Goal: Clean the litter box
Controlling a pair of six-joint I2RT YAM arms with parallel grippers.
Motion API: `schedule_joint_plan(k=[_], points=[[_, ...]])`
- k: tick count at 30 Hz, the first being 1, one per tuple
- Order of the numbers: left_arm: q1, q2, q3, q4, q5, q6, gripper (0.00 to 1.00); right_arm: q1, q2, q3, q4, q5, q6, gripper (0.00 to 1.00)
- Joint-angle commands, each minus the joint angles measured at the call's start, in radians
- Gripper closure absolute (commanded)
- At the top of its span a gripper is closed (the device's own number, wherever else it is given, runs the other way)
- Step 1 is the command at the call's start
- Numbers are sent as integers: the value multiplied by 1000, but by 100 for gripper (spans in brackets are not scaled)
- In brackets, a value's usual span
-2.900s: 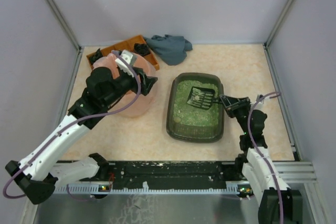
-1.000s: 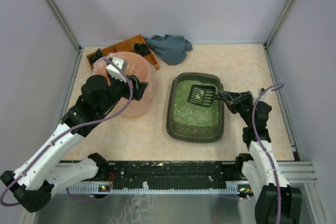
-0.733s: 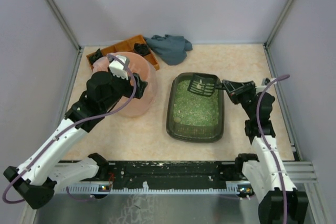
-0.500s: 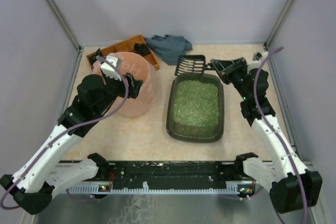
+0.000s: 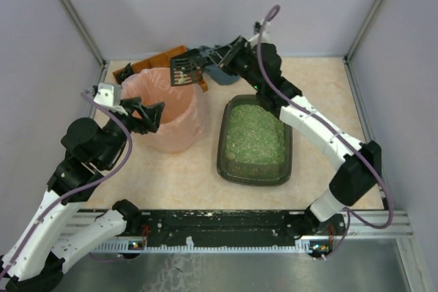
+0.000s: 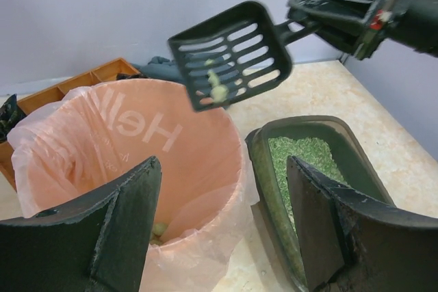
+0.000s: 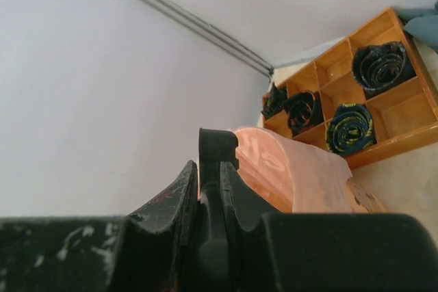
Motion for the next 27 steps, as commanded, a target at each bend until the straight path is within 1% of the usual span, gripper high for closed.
schedule_joint_plan(k=[1,5,7,10,13,15,19,24,27], points=[[4,-18,2,-30,-28,11,21,78,99,158,-3,20,-213,100],[4,-24,-3,-36,-33,16,21,128,226,297,-64,-48,-449,100],[4,-26,-6,-38,-32,17,21,157,265,367,-107,-81,-581,100],[4,-26,-9,-39,-30,18,21,217,281,412,-137,-33,-765,100],[4,-27,-16,-39,-20,14,20,251,278,431,-150,11,-876,100],[4,-28,-22,-38,-14,5,20,253,264,419,-140,24,-905,100],[4,-23,-34,-29,10,2,19,254,197,360,-76,27,-909,100],[4,2,-29,-12,51,-6,11,254,51,267,-2,90,-824,100],[4,36,-25,29,100,4,9,246,-69,161,39,179,-759,100]])
